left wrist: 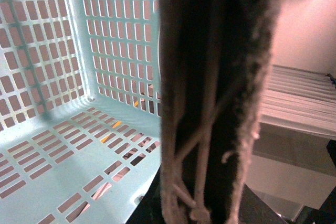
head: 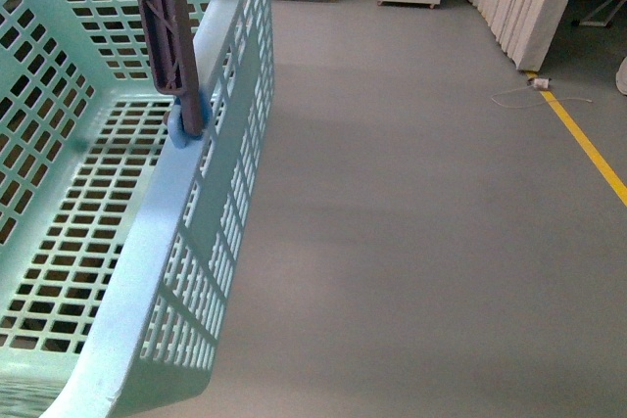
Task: Pick lemon and mango into basket
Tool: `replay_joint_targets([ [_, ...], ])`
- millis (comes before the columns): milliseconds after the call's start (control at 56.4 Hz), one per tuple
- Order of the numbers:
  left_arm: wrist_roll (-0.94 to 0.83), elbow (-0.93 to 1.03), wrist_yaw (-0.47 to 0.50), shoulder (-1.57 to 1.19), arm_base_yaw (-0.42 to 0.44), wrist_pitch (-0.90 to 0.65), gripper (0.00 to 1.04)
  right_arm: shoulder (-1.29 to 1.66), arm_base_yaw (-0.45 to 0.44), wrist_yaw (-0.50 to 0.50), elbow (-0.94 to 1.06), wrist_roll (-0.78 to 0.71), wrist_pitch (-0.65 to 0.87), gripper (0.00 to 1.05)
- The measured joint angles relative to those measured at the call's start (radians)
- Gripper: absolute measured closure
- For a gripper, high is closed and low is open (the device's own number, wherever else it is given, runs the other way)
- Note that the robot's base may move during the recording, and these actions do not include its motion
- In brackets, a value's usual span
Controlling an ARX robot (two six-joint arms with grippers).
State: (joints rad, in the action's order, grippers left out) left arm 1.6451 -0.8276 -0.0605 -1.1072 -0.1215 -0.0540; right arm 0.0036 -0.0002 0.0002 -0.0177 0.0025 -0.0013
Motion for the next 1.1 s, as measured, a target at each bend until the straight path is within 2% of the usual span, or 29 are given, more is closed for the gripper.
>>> replay_joint_targets([
  [1100,0.000,0.000,-0.001,0.000,0.000,0.000,0.99,0.000,0.000,0.001,0.000,0.000,0.000,0.09],
])
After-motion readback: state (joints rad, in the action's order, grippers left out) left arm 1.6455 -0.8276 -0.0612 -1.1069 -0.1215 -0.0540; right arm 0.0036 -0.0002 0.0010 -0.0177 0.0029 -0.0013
